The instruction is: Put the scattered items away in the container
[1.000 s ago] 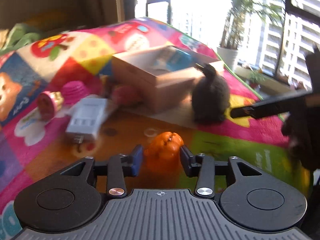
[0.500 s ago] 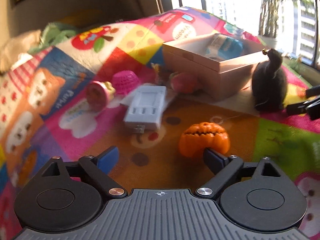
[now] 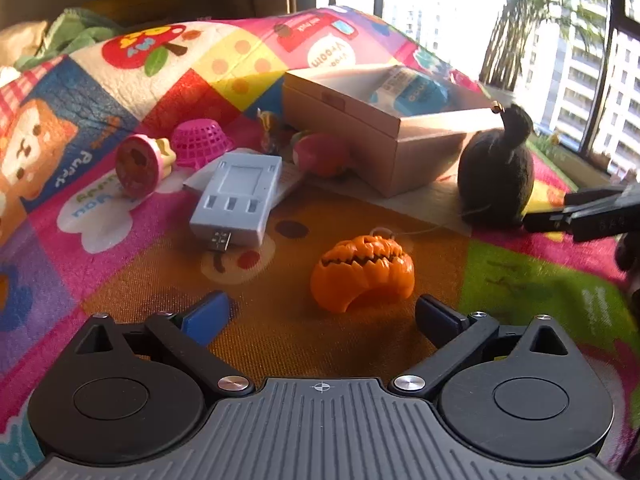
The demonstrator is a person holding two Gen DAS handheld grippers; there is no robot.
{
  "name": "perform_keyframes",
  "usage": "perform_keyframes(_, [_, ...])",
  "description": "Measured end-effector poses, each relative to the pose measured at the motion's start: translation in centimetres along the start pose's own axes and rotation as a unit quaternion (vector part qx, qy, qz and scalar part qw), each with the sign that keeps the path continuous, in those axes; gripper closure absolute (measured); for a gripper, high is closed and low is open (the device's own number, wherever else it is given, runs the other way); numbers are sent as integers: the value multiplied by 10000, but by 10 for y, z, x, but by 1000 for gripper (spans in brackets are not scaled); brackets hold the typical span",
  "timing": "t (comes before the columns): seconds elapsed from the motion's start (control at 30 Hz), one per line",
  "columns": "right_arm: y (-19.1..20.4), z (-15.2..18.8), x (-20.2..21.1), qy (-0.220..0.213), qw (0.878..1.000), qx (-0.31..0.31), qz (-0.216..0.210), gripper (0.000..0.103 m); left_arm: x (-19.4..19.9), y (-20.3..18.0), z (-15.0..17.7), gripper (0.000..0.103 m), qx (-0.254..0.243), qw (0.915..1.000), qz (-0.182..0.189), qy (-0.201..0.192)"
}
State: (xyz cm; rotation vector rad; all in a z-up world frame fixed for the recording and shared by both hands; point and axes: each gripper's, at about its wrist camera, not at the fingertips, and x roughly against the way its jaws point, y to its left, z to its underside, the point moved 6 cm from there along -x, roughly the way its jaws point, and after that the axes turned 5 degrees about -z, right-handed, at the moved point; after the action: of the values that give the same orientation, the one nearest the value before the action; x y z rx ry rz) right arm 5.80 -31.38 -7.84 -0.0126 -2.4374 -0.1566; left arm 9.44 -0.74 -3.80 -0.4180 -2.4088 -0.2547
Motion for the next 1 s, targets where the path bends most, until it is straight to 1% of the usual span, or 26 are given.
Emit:
perform_keyframes(0.13, [-1,-2,6,27,9999,90,-115,0,-2,1,-1,0,70,10000,21,12])
perform_keyframes(0.2, [-5,-13,22,-279,9993,55,-235,0,-2,1,0,0,77,10000,-18,0])
perform_keyframes(0.23, [-6,-22,32,-475,9985,78,-277,3,-1,2,0,0,108,9999,-59,-6])
perform_keyframes(0.27, [-8,-33,40,-672,9973,75,-301,11,-1,3,1,0,160,9998,-127,-9])
perform_keyframes(0.3, [-11,-46,44,-804,9963,53,-311,16,-1,6,1,0,226,9996,-190,-6])
perform_keyframes(0.33, [-13,-59,45,-900,9956,25,-267,30,0,7,1,0,275,9994,-202,-4])
perform_keyframes(0.37, [-16,-71,44,-983,9950,-28,-171,47,0,8,1,0,304,9994,-183,-6])
perform_keyframes(0.43, [-23,-95,33,-1152,9933,-102,30,57,0,8,1,0,295,9994,-186,-4])
perform_keyframes(0.47, [-26,-109,27,-1286,9915,-90,197,63,0,8,1,0,275,9994,-201,1])
perform_keyframes(0.5, [-29,-127,17,-1350,9903,-113,303,63,0,8,0,0,263,9994,-208,12])
perform_keyframes(0.53, [-30,-146,3,-1166,9927,-223,220,64,0,8,0,0,253,9994,-217,16])
perform_keyframes(0.57, [-31,-162,-13,-854,9952,-471,-36,67,0,8,0,0,240,9995,-225,14])
perform_keyframes(0.6, [-30,-174,-27,-551,9950,-743,-369,67,0,8,0,0,243,9995,-215,6])
perform_keyframes(0.63, [-25,-184,-44,-212,9929,-901,-743,67,1,9,0,0,285,9994,-177,-9])
perform_keyframes(0.67, [-19,-191,-60,26,9914,-910,-935,67,1,11,0,0,348,9993,-132,-34])
perform_keyframes(0.7, [-13,-195,-74,119,9932,-815,-820,67,2,13,0,0,432,9990,-82,-65])
perform_keyframes(0.77, [-6,-202,-102,220,9980,-488,-333,67,4,18,0,0,638,9979,-67,-133])
perform_keyframes(0.8, [-4,-202,-113,277,9985,-437,-177,67,5,21,1,0,745,9971,-73,-161])
perform_keyframes(0.83, [-3,-200,-124,405,9979,-486,-128,65,7,23,2,0,838,9963,-52,-188])
perform_keyframes(0.87, [0,-195,-131,582,9965,-581,-151,62,8,26,2,0,918,9955,-16,-218])
perform_keyframes(0.9, [4,-193,-134,670,9955,-653,-178,62,8,28,2,0,987,9948,16,-243])
perform_keyframes(0.93, [9,-190,-135,844,9927,-755,-409,62,9,29,2,0,1031,9943,41,-259])
perform_keyframes(0.97, [13,-185,-133,1009,9876,-950,-741,62,9,29,2,0,1054,9940,61,-268])
perform_keyframes(1.0, [15,-181,-130,1095,9834,-1098,-939,62,10,30,2,0,1064,9939,69,-275])
